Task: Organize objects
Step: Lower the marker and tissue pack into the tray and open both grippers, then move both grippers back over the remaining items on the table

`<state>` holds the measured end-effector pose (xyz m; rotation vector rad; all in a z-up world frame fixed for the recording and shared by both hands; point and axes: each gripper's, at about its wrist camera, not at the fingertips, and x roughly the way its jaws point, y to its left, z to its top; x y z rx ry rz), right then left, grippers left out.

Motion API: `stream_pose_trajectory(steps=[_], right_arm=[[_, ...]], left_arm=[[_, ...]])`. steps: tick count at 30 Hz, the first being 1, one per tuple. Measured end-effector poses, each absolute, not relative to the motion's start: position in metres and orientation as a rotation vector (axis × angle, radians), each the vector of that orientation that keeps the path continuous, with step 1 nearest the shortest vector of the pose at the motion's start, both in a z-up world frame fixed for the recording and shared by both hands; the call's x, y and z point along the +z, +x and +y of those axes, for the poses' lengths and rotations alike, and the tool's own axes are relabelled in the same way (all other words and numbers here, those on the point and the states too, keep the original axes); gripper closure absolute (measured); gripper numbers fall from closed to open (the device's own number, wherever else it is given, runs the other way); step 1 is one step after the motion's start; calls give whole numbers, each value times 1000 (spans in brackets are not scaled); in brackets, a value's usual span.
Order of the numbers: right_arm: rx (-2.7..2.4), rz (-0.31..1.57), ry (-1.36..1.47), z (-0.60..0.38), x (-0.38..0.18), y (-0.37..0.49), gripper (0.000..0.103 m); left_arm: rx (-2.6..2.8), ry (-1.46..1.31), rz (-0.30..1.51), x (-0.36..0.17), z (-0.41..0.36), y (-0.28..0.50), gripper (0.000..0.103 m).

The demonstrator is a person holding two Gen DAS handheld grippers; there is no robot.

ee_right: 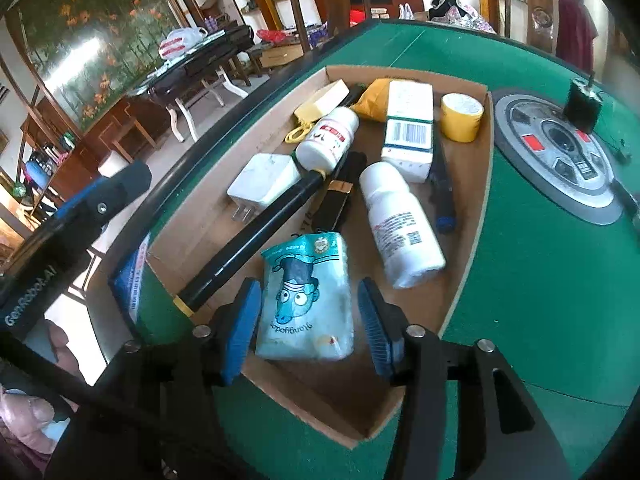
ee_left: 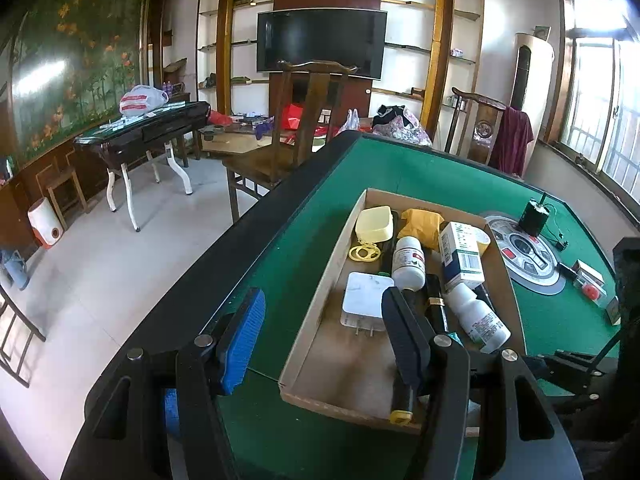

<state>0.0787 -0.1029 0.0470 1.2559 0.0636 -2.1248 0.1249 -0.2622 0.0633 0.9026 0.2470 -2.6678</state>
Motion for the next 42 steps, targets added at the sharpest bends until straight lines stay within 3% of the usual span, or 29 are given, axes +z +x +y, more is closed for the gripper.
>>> stream_pose_trajectory(steps=[15,20,30,35,40,42], right_arm=[[-2224,-163,1135,-16,68,80,47],[-2383,-243,1150,51,71,63,39],[-2814,-703,1232,259,86,-10,39],[-2613,-608,1227,232,86,-45,39],[-2507,-598,1419,210,51,-100,39],[-2531,-468,1433,193,52,-101,37]], left_arm=[[-2767,973,219,67,-219,116,47],[-2833,1014,220,68,-199,115,47],[-3047,1067,225,78,-148,115,47],[-3074,1134,224,80,-121,111,47],[-3085,1210,278,80,-108,111,47],[-3085,1212,274,82,-106,110,47]])
